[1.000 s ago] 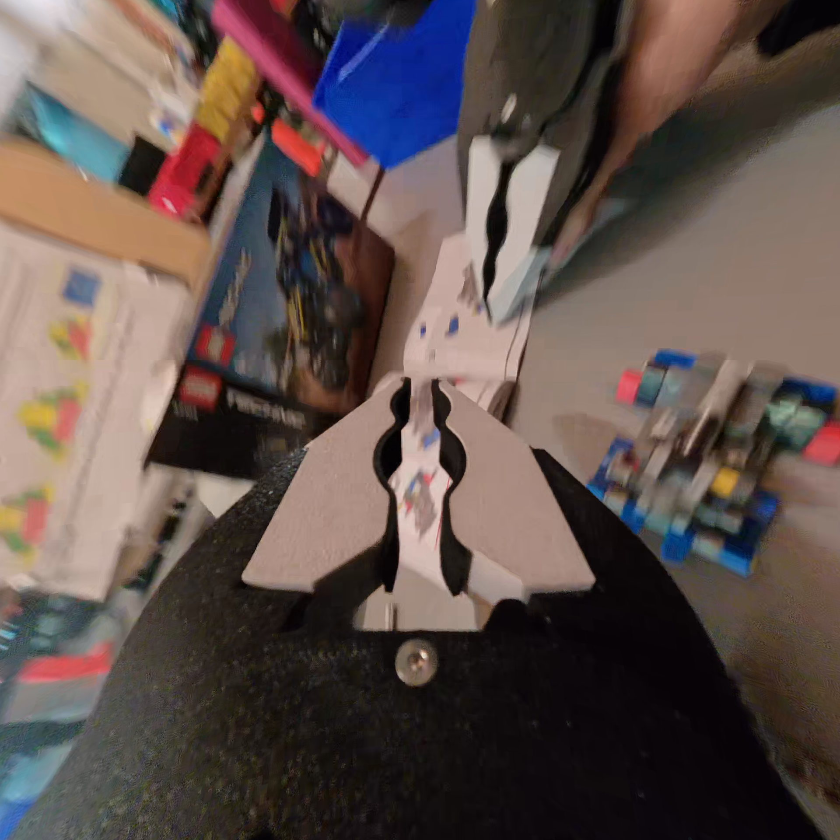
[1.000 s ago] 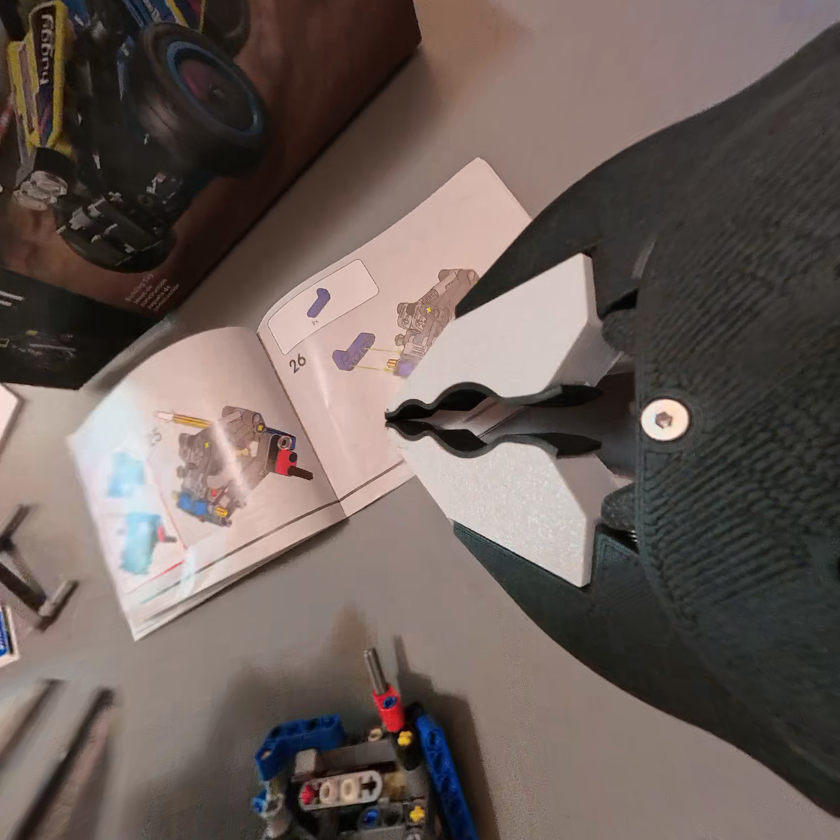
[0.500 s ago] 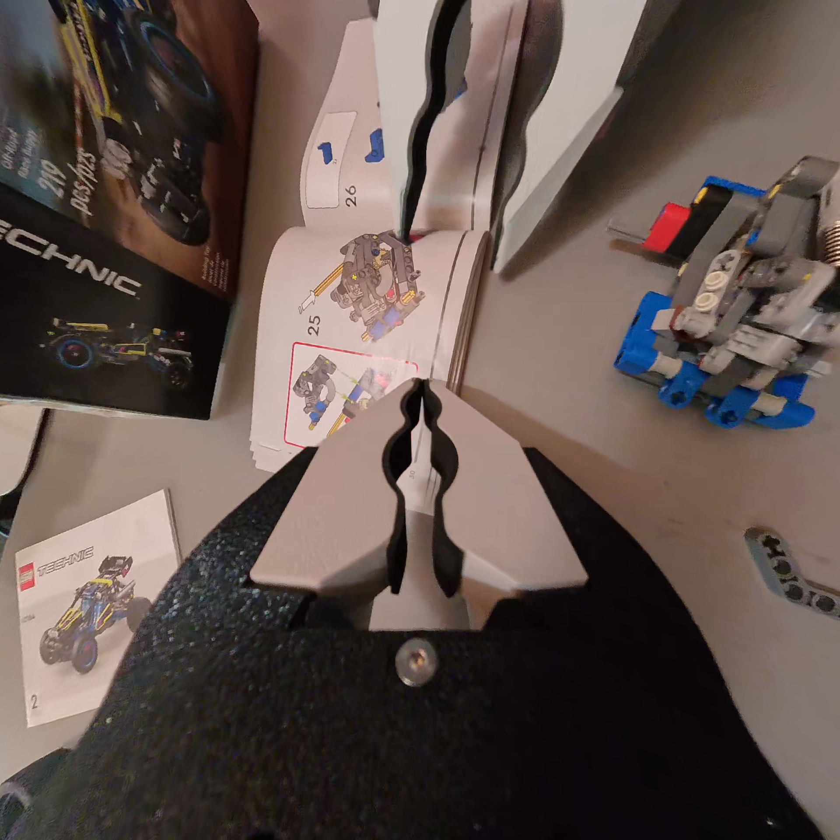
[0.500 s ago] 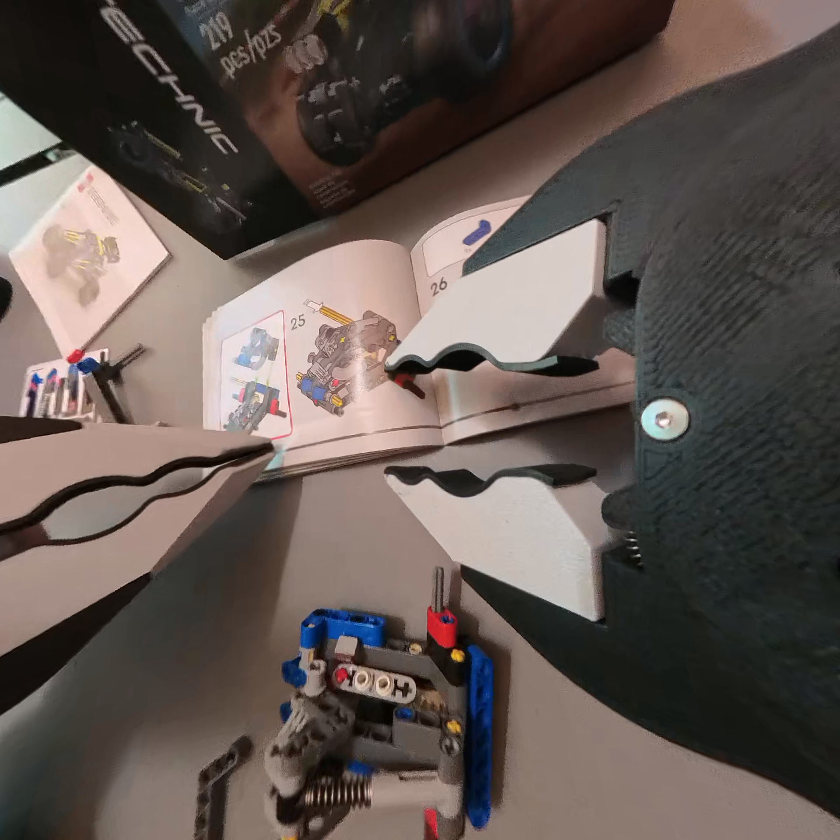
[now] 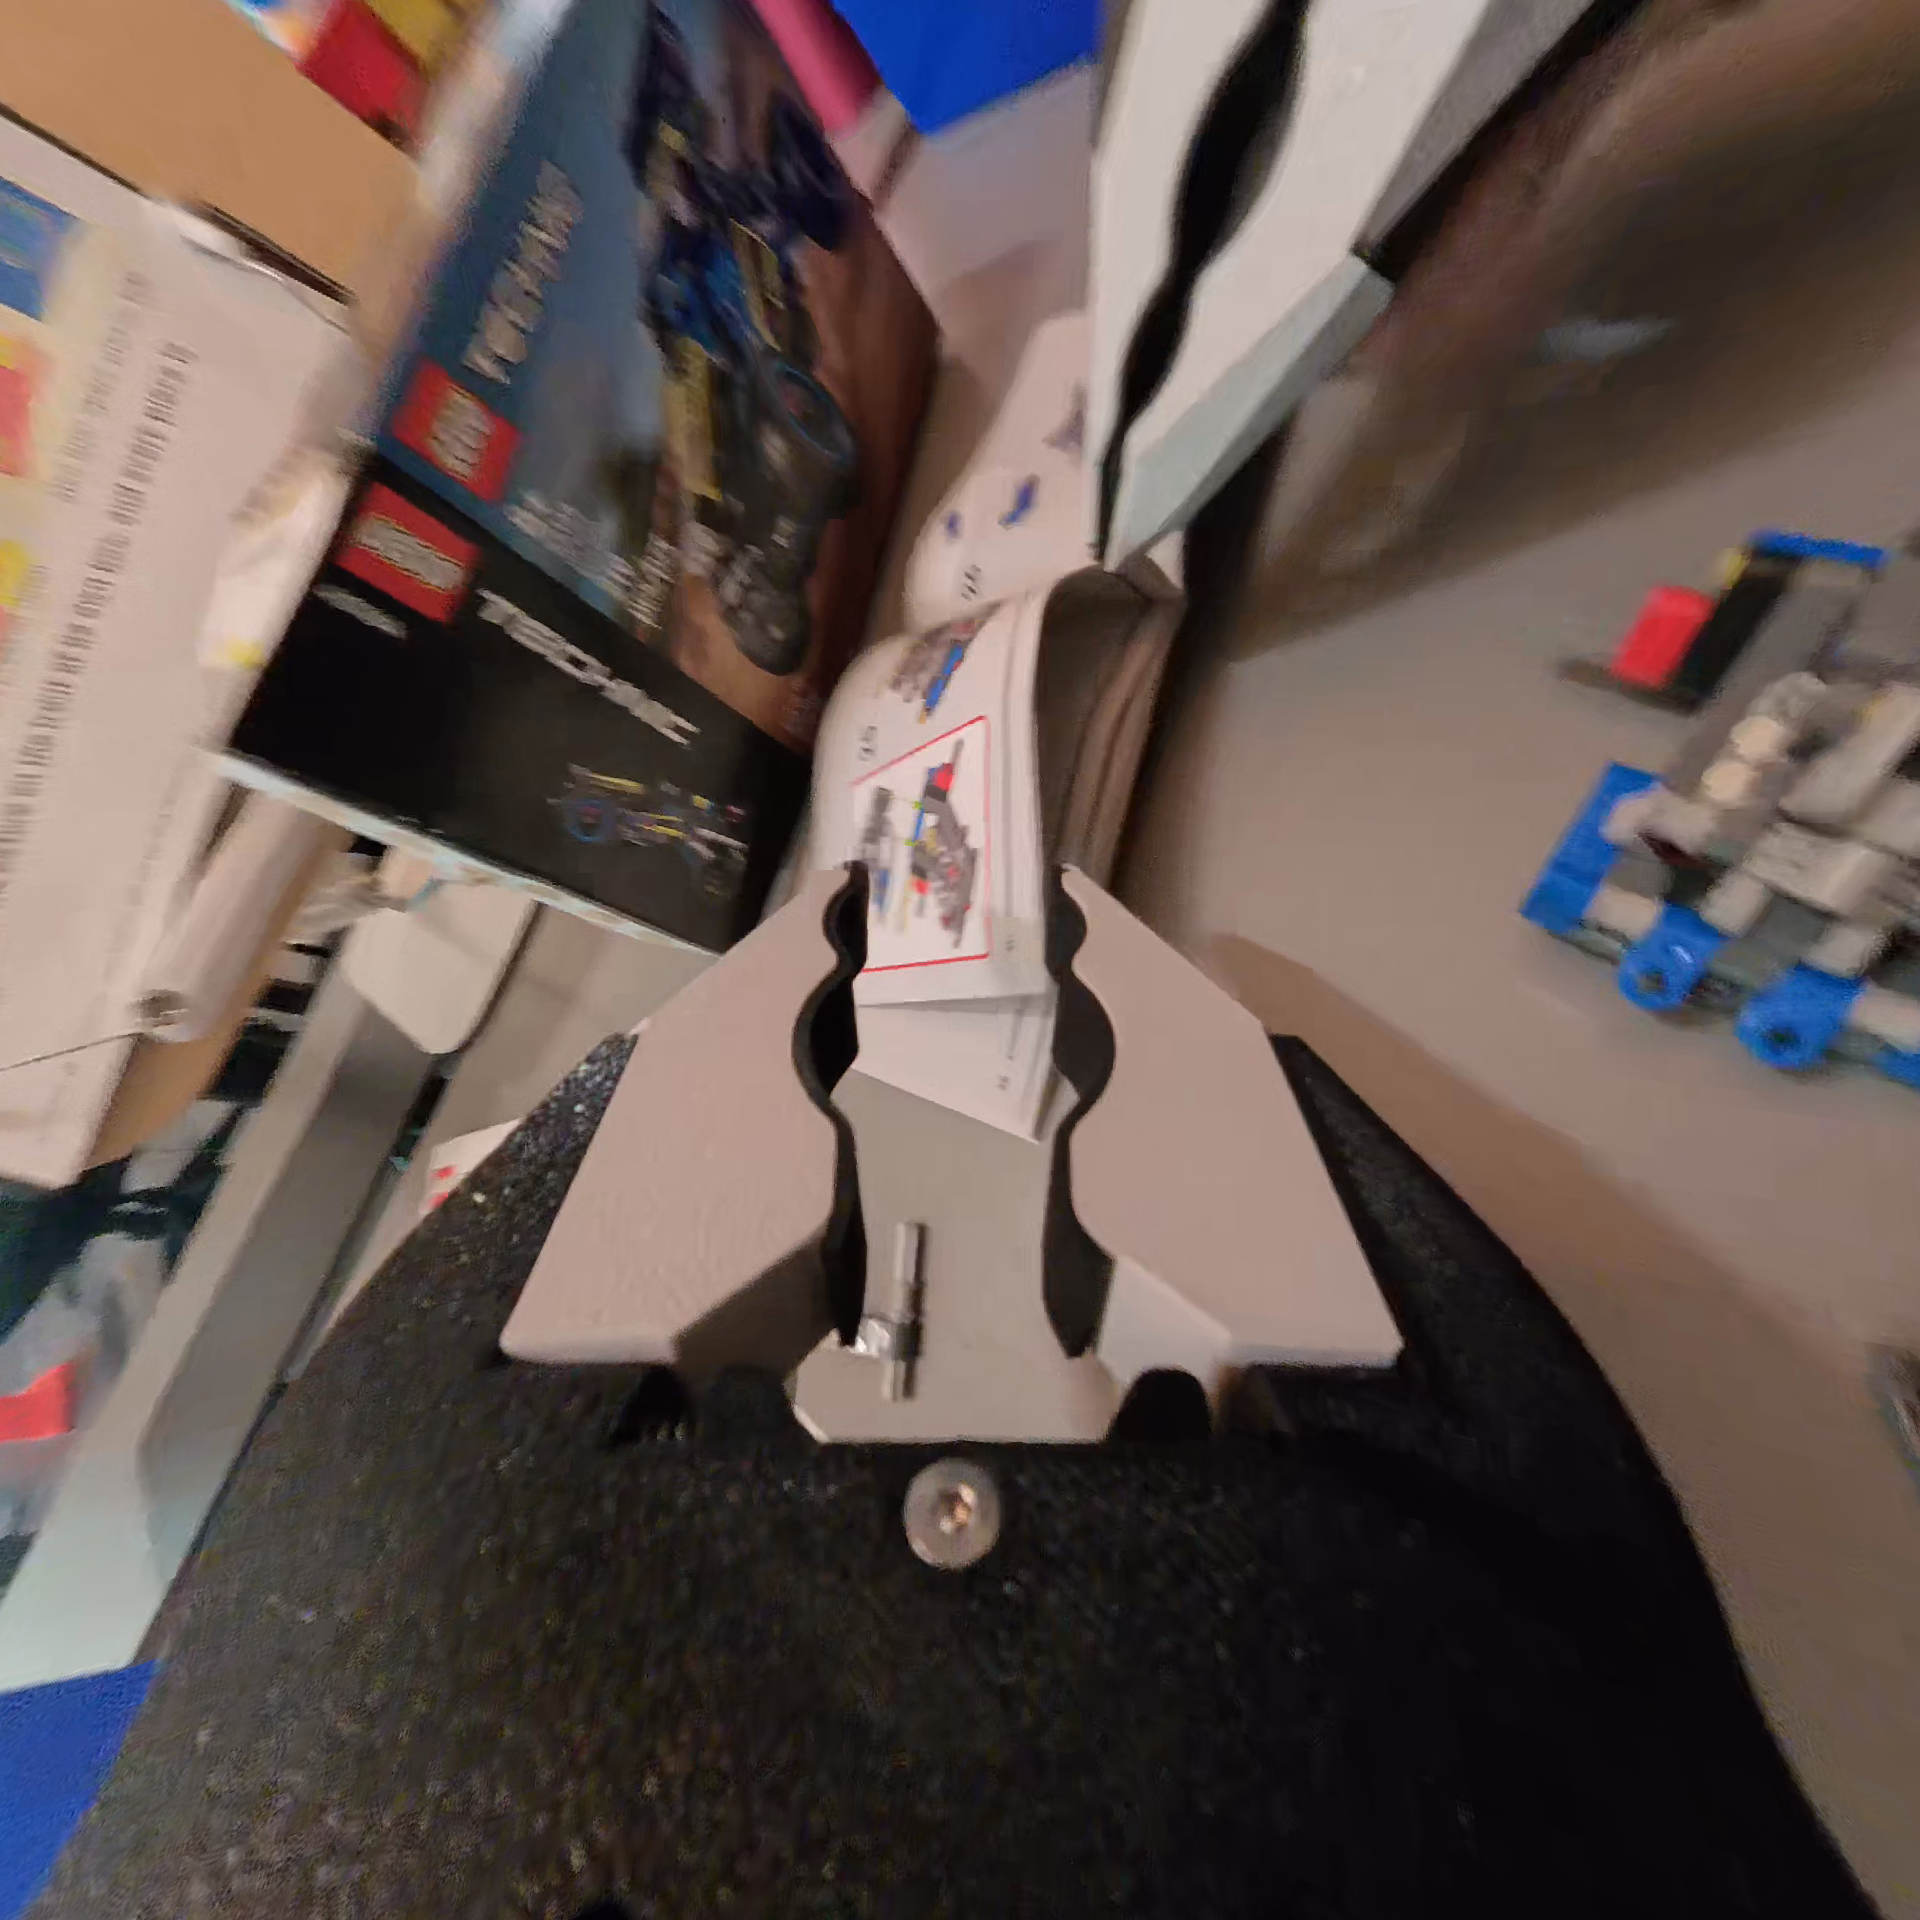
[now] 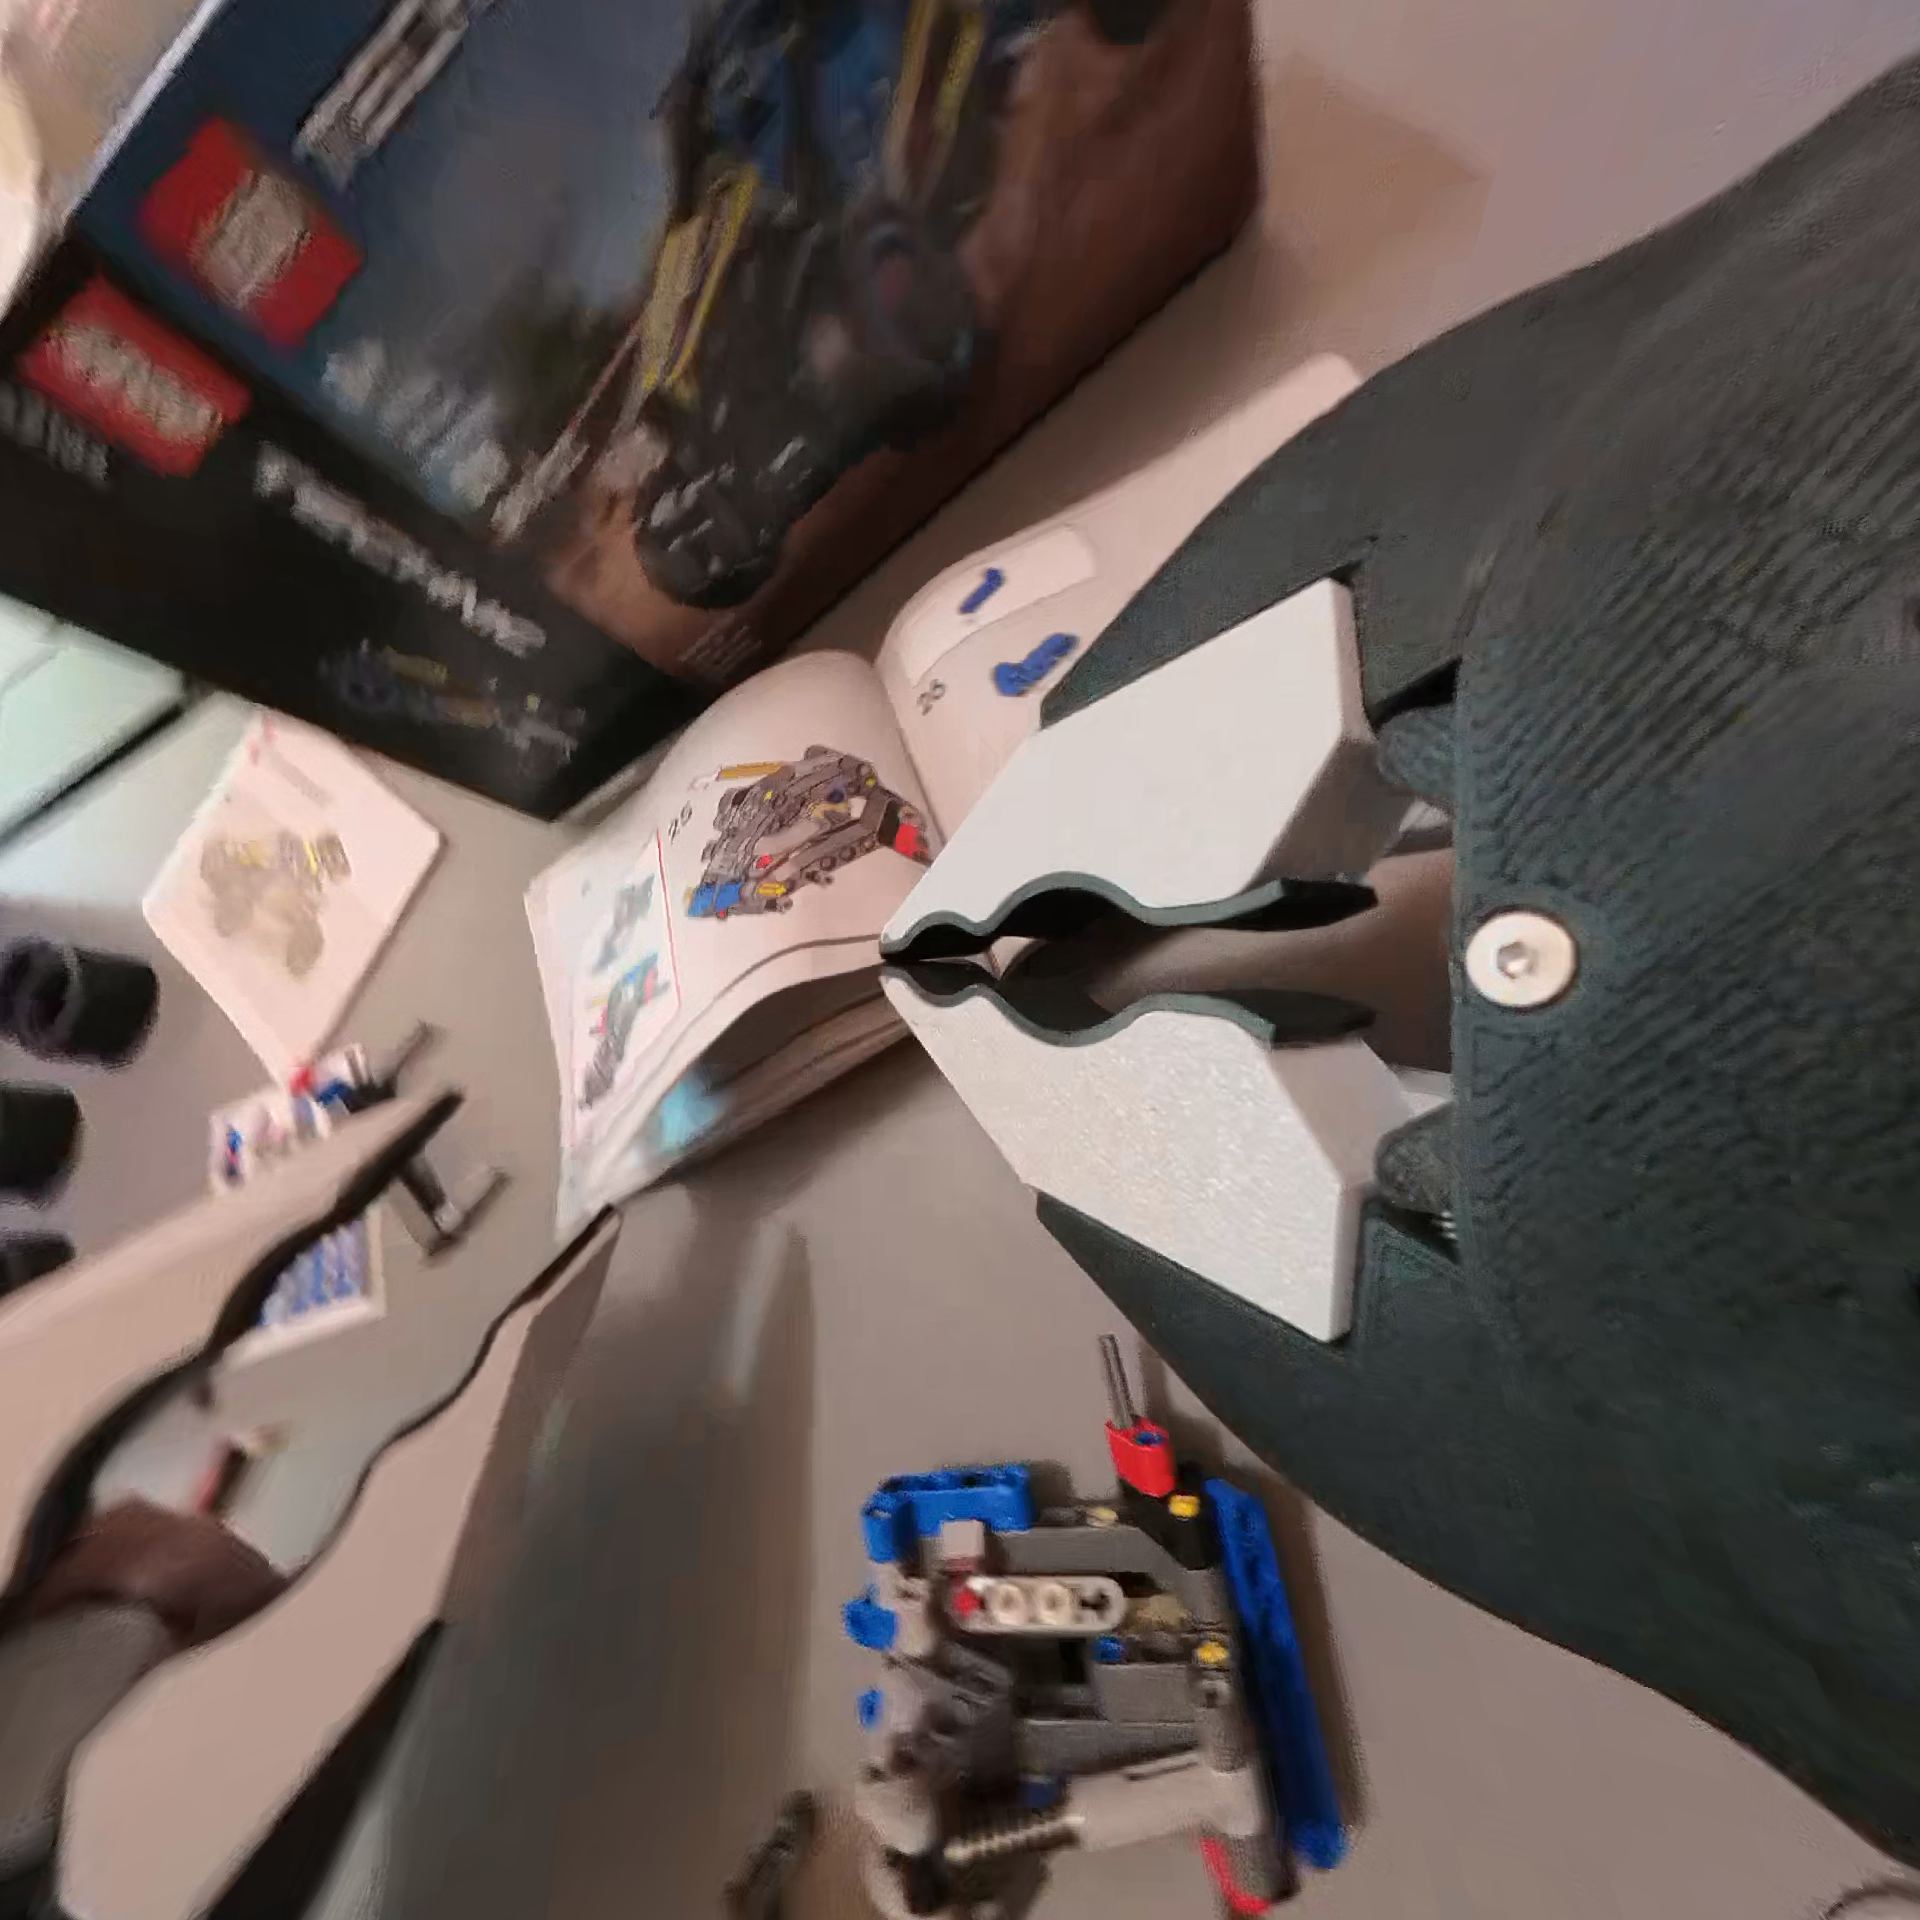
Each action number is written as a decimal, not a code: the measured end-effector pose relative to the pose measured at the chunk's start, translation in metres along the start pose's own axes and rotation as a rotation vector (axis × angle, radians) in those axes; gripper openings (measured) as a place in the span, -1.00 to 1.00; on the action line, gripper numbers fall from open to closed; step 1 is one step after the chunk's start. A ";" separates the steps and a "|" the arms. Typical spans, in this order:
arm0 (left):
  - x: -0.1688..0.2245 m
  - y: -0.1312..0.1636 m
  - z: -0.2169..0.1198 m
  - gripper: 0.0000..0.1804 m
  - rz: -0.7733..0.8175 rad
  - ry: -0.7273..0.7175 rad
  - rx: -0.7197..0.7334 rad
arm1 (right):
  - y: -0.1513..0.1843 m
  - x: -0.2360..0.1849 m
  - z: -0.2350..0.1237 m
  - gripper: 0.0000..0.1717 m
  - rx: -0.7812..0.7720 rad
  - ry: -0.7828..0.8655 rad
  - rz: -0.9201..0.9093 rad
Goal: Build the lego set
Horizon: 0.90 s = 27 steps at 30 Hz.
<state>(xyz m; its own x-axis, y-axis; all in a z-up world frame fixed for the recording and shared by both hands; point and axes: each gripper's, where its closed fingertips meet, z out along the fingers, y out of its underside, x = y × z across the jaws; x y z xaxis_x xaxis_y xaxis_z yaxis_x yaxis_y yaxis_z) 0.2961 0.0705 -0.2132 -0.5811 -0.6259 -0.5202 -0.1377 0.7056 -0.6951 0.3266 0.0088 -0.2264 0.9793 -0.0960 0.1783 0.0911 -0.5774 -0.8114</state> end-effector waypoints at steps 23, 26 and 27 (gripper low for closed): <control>0.019 -0.087 0.026 -0.60 0.123 0.079 0.312 | 0.040 0.028 -0.077 -1.00 0.464 0.073 1.026; 0.036 -0.076 0.022 -0.51 0.227 0.131 0.263 | 0.040 0.028 -0.078 -1.00 0.533 -0.004 1.139; 0.037 -0.079 0.023 -0.52 0.265 0.103 0.261 | 0.041 0.029 -0.077 -1.00 0.523 0.020 1.130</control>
<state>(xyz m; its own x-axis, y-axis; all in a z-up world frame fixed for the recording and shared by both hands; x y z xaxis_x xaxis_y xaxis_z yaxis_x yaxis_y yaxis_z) 0.3036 -0.0158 -0.1888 -0.6485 -0.3871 -0.6555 0.2289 0.7220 -0.6529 0.3444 -0.0805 -0.2116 0.5539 -0.3432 -0.7585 -0.7344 0.2277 -0.6393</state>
